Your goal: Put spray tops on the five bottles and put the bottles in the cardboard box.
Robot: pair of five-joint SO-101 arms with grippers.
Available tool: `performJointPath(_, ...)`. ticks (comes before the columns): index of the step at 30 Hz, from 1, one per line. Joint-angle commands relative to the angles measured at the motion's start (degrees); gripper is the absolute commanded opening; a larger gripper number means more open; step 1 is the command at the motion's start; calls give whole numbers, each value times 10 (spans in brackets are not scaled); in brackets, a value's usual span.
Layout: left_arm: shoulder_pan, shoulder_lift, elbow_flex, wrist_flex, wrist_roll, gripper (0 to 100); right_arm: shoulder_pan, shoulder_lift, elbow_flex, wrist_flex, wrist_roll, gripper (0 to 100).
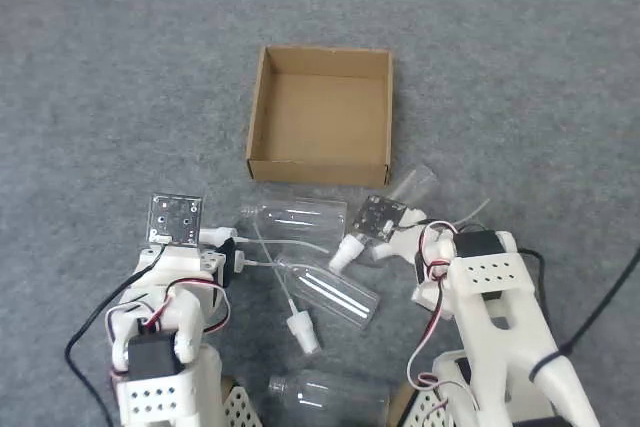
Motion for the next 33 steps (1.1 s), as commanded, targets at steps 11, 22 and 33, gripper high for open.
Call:
performJointPath(11, -4, -11, -7, -19, 1, 225, 38, -15, -48, -3, -93, 178)
performJointPath(22, -4, -11, -7, -19, 1, 225, 35, -15, -50, 24, -50, 303)
performJointPath(33, -4, -11, -7, -19, 1, 225, 39, -16, -47, 51, 46, 303)
